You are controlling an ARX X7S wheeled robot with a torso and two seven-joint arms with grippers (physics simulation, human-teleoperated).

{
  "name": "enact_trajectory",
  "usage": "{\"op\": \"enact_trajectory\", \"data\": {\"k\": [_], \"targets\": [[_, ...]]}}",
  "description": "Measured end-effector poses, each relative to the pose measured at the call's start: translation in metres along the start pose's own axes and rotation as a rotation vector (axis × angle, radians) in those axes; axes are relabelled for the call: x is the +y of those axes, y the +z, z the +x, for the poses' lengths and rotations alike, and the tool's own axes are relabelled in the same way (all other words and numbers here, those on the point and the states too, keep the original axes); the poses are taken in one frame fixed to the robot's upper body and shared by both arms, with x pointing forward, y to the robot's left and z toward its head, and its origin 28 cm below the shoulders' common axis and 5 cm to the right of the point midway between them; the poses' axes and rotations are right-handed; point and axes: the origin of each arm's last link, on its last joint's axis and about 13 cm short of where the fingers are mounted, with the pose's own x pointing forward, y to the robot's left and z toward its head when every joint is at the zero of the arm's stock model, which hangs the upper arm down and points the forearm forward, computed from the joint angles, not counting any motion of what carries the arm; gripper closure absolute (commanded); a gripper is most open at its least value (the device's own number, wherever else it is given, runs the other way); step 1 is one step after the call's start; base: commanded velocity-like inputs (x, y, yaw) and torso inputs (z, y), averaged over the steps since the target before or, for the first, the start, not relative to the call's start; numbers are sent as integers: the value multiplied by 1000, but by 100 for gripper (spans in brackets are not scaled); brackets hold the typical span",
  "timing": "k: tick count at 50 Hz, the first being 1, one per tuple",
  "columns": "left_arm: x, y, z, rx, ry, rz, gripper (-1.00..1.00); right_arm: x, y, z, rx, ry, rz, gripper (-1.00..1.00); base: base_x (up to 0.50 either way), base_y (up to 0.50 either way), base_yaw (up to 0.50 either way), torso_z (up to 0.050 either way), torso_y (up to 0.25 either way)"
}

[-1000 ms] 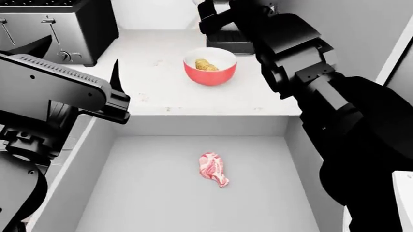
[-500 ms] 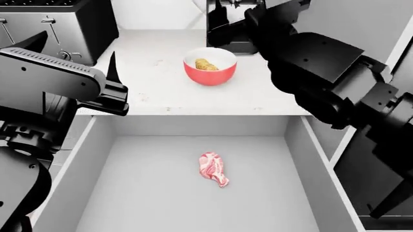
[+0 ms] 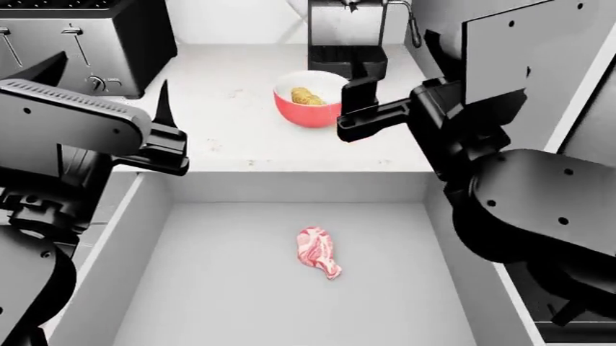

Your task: Place the bar in the bowl and close the drawer.

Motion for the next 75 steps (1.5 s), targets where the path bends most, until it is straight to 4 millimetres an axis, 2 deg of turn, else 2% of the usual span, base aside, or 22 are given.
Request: {"op": "enact_trajectory", "data": {"k": [15, 29, 46, 75], "targets": [[4, 1, -6, -4, 15, -5, -100, 0, 6, -27, -24, -36, -5, -100, 0, 0, 0, 0, 0], [6, 4, -12, -9, 22, 0, -100, -3, 12, -42, -36, -78, 7, -100, -149, 66, 0, 0, 0], [7, 5, -14, -15, 22, 5, -100, -7, 16, -50, -58, -109, 0, -100, -55, 200, 0, 0, 0], [7, 3, -12, -17, 31, 14, -100, -9, 20, -55, -97, -114, -10, -100, 155, 499, 0, 0, 0]]}}
